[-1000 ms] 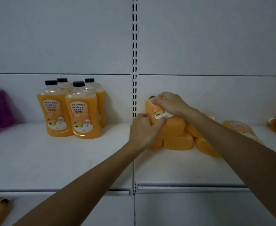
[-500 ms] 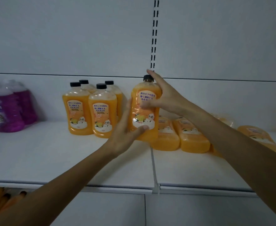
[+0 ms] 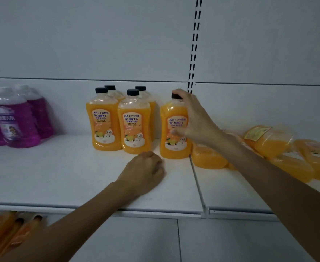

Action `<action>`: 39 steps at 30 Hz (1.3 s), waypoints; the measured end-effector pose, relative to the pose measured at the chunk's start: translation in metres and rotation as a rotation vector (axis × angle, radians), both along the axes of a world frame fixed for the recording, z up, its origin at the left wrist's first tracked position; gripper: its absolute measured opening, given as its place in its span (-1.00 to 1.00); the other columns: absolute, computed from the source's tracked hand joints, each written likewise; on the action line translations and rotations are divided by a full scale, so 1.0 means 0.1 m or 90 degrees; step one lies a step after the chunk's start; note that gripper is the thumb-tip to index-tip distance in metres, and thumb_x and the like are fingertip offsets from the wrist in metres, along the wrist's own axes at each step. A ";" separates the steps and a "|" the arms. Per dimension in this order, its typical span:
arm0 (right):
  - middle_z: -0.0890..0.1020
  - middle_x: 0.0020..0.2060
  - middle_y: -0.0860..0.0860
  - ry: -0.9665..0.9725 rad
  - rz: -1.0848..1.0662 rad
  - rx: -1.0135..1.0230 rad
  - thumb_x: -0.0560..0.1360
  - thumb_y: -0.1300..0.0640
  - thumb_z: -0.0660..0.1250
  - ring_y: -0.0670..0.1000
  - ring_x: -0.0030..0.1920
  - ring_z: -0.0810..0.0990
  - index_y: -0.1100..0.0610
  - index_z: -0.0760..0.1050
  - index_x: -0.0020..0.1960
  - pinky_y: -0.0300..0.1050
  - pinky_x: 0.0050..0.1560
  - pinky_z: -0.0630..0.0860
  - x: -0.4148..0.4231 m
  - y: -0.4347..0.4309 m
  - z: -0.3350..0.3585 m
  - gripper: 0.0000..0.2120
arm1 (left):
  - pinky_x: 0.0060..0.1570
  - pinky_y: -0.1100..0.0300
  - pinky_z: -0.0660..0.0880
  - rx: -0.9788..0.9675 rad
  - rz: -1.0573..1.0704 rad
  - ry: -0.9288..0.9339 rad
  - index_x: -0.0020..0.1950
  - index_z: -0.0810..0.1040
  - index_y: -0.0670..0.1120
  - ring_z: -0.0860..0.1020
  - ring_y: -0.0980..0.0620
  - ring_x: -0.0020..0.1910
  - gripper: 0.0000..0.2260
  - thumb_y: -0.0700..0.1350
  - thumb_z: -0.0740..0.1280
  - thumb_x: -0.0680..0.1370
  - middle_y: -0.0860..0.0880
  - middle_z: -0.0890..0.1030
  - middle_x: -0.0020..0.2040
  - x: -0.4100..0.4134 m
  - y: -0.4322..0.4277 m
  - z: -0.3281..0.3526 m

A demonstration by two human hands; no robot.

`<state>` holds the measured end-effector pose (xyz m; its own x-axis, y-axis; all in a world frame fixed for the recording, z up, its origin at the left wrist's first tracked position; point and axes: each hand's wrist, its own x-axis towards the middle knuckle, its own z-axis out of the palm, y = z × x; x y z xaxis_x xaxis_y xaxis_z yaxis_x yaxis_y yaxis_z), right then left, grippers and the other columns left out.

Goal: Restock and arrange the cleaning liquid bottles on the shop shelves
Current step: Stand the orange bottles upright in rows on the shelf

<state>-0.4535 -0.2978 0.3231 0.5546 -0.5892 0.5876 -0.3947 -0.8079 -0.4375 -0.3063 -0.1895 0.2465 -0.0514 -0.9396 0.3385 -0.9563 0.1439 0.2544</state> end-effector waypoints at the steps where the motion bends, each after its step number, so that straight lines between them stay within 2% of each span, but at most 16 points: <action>1: 0.22 0.34 0.04 -0.004 -0.011 0.008 0.32 0.23 0.53 0.00 0.20 0.39 -0.12 0.11 0.44 -0.23 0.04 0.50 0.05 -0.05 0.00 -0.12 | 0.10 0.11 0.46 0.007 0.007 -0.022 0.26 0.48 -0.13 0.50 -0.03 0.11 -0.70 -0.03 0.18 0.59 -0.08 0.54 0.15 0.00 -0.01 -0.01; 3: 0.20 0.32 0.05 -0.002 -0.036 0.015 0.32 0.24 0.53 0.02 0.21 0.36 -0.12 0.10 0.45 -0.25 0.02 0.49 0.13 -0.16 0.00 -0.12 | 0.13 0.10 0.44 0.006 0.007 -0.027 0.23 0.51 -0.14 0.47 -0.01 0.12 -0.70 -0.03 0.17 0.59 -0.08 0.54 0.16 0.00 -0.03 -0.02; 7: 0.30 0.34 0.02 0.026 -0.101 -0.030 0.29 0.18 0.56 0.06 0.33 0.21 -0.08 0.11 0.46 -0.04 0.23 0.37 0.24 -0.36 0.00 -0.08 | 0.14 0.12 0.44 0.000 0.001 -0.010 0.25 0.50 -0.13 0.46 0.01 0.13 -0.68 -0.02 0.17 0.59 -0.07 0.53 0.18 0.00 -0.04 -0.02; 10: 0.33 0.35 0.01 0.010 -0.116 -0.034 0.29 0.19 0.57 0.06 0.34 0.20 -0.07 0.12 0.47 -0.10 0.21 0.30 0.33 -0.43 -0.02 -0.09 | 0.13 0.11 0.45 0.004 0.011 -0.007 0.23 0.50 -0.14 0.46 0.00 0.11 -0.69 -0.01 0.18 0.58 -0.08 0.53 0.16 0.00 -0.05 -0.01; 13: 0.33 0.36 0.02 0.006 -0.127 -0.037 0.30 0.21 0.56 0.08 0.36 0.20 -0.05 0.11 0.47 -0.07 0.23 0.32 0.44 -0.50 -0.03 -0.09 | 0.12 0.11 0.44 0.008 0.019 -0.016 0.24 0.48 -0.13 0.45 0.00 0.11 -0.68 0.00 0.18 0.58 -0.08 0.51 0.16 -0.01 -0.06 0.02; 17: 0.38 0.33 0.06 0.059 -0.214 -0.110 0.30 0.22 0.54 0.14 0.33 0.26 -0.01 0.12 0.47 0.04 0.21 0.41 0.57 -0.59 -0.01 -0.12 | 0.14 0.10 0.44 0.018 0.017 -0.020 0.27 0.46 -0.11 0.44 0.00 0.13 -0.67 0.01 0.18 0.57 -0.06 0.50 0.17 0.00 -0.06 0.02; 19: 0.33 0.36 0.07 0.070 -0.228 -0.105 0.31 0.24 0.53 0.16 0.33 0.25 -0.04 0.12 0.46 0.04 0.18 0.42 0.58 -0.61 0.00 -0.12 | 0.14 0.09 0.44 0.015 0.012 -0.021 0.28 0.45 -0.10 0.44 0.00 0.13 -0.67 0.01 0.18 0.58 -0.06 0.50 0.18 0.00 -0.07 0.02; 22: 0.13 0.44 0.13 0.067 -0.224 -0.051 0.33 0.25 0.52 0.17 0.41 0.14 -0.10 0.09 0.48 0.02 0.23 0.38 0.58 -0.60 0.02 -0.09 | 0.19 0.12 0.40 -0.006 0.005 -0.045 0.33 0.40 -0.09 0.42 0.01 0.19 -0.64 0.01 0.17 0.58 -0.05 0.46 0.25 -0.02 -0.06 0.04; 26: 0.02 0.49 0.15 0.060 -0.137 0.037 0.40 0.19 0.46 0.19 0.47 0.11 -0.17 -0.08 0.53 -0.01 0.30 0.34 0.41 -0.60 0.11 -0.06 | 0.29 0.16 0.23 -0.047 -0.041 -0.203 0.39 0.30 -0.05 0.32 0.02 0.31 -0.61 0.07 0.07 0.61 -0.02 0.36 0.36 -0.13 -0.10 0.12; 28: 0.05 0.50 0.17 0.019 -0.123 0.060 0.44 0.12 0.44 0.17 0.48 0.14 -0.13 -0.12 0.54 -0.01 0.35 0.28 0.22 -0.61 0.17 -0.08 | 0.26 0.18 0.25 -0.037 -0.030 -0.148 0.37 0.33 -0.04 0.34 0.04 0.29 -0.61 0.10 0.07 0.61 0.00 0.39 0.34 -0.21 -0.16 0.17; 30: 0.18 0.47 0.18 0.031 -0.158 0.075 0.46 0.03 0.42 0.14 0.46 0.20 -0.01 -0.08 0.55 0.00 0.38 0.24 -0.01 -0.63 0.19 -0.13 | 0.24 0.16 0.30 -0.029 -0.010 -0.024 0.35 0.38 -0.05 0.38 0.03 0.27 -0.61 0.11 0.10 0.60 -0.01 0.44 0.31 -0.31 -0.24 0.20; 33: 0.36 0.39 0.16 0.158 -0.236 0.162 0.49 -0.15 0.33 0.14 0.35 0.38 0.13 0.13 0.50 -0.01 0.27 0.38 -0.34 -0.68 0.07 -0.28 | 0.19 0.10 0.39 0.031 0.012 0.162 0.26 0.48 -0.11 0.46 -0.01 0.21 -0.58 0.15 0.12 0.59 -0.06 0.53 0.24 -0.48 -0.41 0.23; 35: 0.43 0.33 0.15 0.287 -0.285 0.229 0.48 -0.29 0.23 0.13 0.24 0.45 0.16 0.26 0.41 0.00 0.14 0.44 -0.46 -0.72 -0.10 -0.30 | 0.10 0.04 0.41 0.069 0.025 0.251 0.02 0.58 -0.10 0.50 -0.09 0.14 -0.59 0.19 0.12 0.57 -0.11 0.58 0.07 -0.58 -0.51 0.20; 37: 0.47 0.28 0.13 0.370 -0.302 0.285 0.46 -0.40 0.12 0.14 0.19 0.47 0.13 0.33 0.35 -0.02 0.11 0.42 -0.50 -0.73 -0.22 -0.29 | 0.05 -0.03 0.38 0.104 0.044 0.228 -0.21 0.52 -0.09 0.47 -0.18 0.10 -0.52 0.27 0.09 0.54 -0.15 0.54 -0.06 -0.68 -0.58 0.16; 38: 0.48 0.27 0.12 0.392 -0.307 0.289 0.46 -0.42 0.07 0.15 0.21 0.46 0.11 0.34 0.34 0.00 0.14 0.40 -0.49 -0.73 -0.25 -0.29 | 0.08 -0.04 0.37 0.131 0.060 0.207 -0.16 0.52 -0.13 0.45 -0.18 0.11 -0.48 0.30 0.07 0.53 -0.16 0.52 -0.03 -0.73 -0.60 0.13; 39: 0.49 0.27 0.11 0.404 -0.310 0.279 0.47 -0.43 0.04 0.15 0.22 0.46 0.09 0.35 0.33 0.01 0.19 0.39 -0.48 -0.73 -0.27 -0.30 | 0.13 -0.04 0.37 0.152 0.079 0.195 -0.02 0.54 -0.16 0.42 -0.16 0.15 -0.43 0.33 0.06 0.52 -0.16 0.51 0.05 -0.79 -0.62 0.10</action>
